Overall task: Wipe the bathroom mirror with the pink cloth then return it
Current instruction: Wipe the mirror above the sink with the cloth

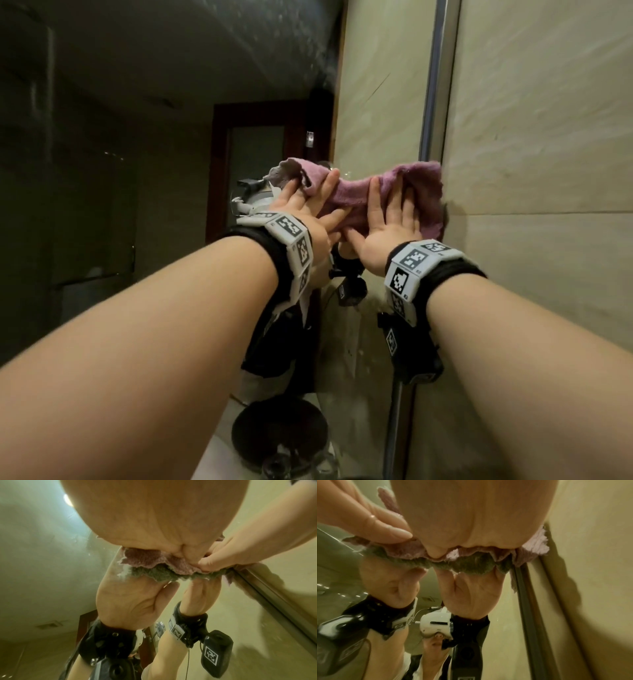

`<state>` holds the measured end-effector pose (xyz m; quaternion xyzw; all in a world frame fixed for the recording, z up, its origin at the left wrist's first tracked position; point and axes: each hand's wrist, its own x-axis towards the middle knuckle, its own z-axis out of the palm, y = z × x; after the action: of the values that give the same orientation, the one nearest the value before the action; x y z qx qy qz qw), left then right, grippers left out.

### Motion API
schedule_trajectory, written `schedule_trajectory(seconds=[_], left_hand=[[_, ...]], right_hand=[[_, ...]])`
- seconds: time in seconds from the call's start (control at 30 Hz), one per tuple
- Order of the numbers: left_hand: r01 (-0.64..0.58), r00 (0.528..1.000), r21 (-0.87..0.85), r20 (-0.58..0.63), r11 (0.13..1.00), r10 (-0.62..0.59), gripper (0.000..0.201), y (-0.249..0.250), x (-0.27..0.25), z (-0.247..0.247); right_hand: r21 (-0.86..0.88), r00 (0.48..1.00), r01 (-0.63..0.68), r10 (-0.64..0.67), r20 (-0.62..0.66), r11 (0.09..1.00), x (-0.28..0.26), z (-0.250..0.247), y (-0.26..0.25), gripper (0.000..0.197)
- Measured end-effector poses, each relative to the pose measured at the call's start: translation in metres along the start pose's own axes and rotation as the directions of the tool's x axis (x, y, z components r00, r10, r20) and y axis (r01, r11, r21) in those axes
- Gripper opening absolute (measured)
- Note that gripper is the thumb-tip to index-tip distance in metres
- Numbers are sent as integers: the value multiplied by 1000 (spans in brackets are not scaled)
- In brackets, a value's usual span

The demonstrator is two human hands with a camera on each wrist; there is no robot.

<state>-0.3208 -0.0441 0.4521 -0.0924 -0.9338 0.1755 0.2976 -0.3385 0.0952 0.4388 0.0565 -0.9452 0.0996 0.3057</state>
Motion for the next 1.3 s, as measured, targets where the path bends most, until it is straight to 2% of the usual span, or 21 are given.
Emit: schedule_trajectory(seconds=[0.1, 0.17, 0.3, 0.43, 0.57, 0.7, 0.8, 1.0, 1.17, 1.3], left_hand=[[51, 997, -47, -56, 998, -54, 55, -9, 9, -17], [105, 990, -86, -86, 991, -113, 56, -14, 18, -32], [157, 974, -130, -142, 979, -175, 59, -9, 29, -37], [88, 986, -97, -135, 991, -101, 58, 4, 19, -16], [-13, 984, -85, -178, 996, -2, 55, 21, -4, 23], [-30, 975, -63, -222, 998, 15, 54, 18, -5, 29], [-10, 985, -106, -174, 994, -9, 55, 31, -14, 33], [-66, 990, -71, -131, 995, 57, 55, 43, -36, 66], [-96, 987, -34, -133, 995, 91, 55, 33, -33, 61], [-108, 992, 3, -70, 994, 108, 57, 41, -45, 73]], right_hand=[[-51, 999, 38, -38, 7, 998, 19, -32, -3, 88], [-71, 997, 62, -64, -35, 996, 33, -51, -7, 90], [6, 989, 87, -86, -121, 996, 41, -50, -10, 90], [34, 989, 62, -57, -138, 997, 16, -7, 0, 84], [34, 998, 25, -23, -64, 999, -17, 39, 9, 82], [15, 998, 44, -43, -53, 999, -12, 31, 12, 88], [24, 997, 61, -60, -52, 998, -23, 36, 14, 85], [25, 999, 6, -7, 45, 1000, -52, 73, 19, 85], [-31, 999, 52, -52, 14, 998, -49, 65, 21, 90], [-70, 997, 64, -61, 51, 996, -63, 84, 27, 86]])
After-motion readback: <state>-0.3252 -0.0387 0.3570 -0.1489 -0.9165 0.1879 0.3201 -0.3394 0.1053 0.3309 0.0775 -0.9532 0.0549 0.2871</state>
